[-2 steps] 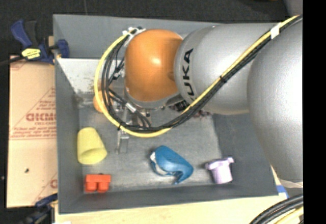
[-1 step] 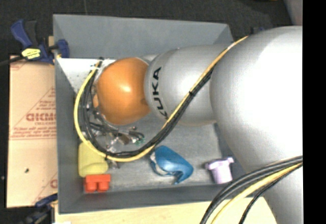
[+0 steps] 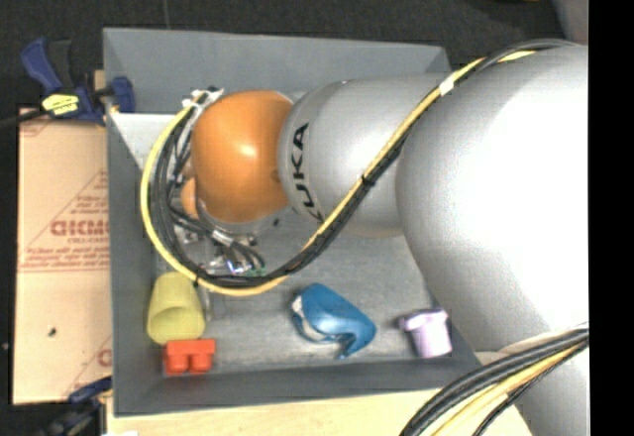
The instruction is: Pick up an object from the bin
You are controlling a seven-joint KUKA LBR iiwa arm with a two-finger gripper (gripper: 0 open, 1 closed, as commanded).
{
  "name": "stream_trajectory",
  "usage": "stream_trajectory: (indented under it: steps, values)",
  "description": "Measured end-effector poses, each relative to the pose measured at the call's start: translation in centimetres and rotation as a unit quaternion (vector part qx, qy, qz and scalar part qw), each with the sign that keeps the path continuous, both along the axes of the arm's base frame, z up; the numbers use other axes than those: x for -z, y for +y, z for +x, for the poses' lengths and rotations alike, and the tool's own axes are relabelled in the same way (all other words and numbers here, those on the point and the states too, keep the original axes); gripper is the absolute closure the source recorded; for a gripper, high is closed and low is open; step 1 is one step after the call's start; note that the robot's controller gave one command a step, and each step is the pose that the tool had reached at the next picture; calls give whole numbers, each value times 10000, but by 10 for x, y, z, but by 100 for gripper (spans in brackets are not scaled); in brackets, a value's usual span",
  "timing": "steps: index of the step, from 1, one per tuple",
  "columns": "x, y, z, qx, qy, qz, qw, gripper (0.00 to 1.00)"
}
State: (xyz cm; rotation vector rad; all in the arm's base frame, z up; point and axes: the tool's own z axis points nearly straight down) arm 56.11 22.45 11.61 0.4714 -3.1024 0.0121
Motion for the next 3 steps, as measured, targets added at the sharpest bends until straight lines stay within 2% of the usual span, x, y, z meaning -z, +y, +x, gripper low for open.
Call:
stream_trajectory:
  steps: [1,2,3]
  values:
    - [7,10,-28,-2064,-20,54,9785,0]
    - [45,-6,12,-2781,23,-10,9606,0]
    - [45,6,18,-5904,-45,34,8071,100]
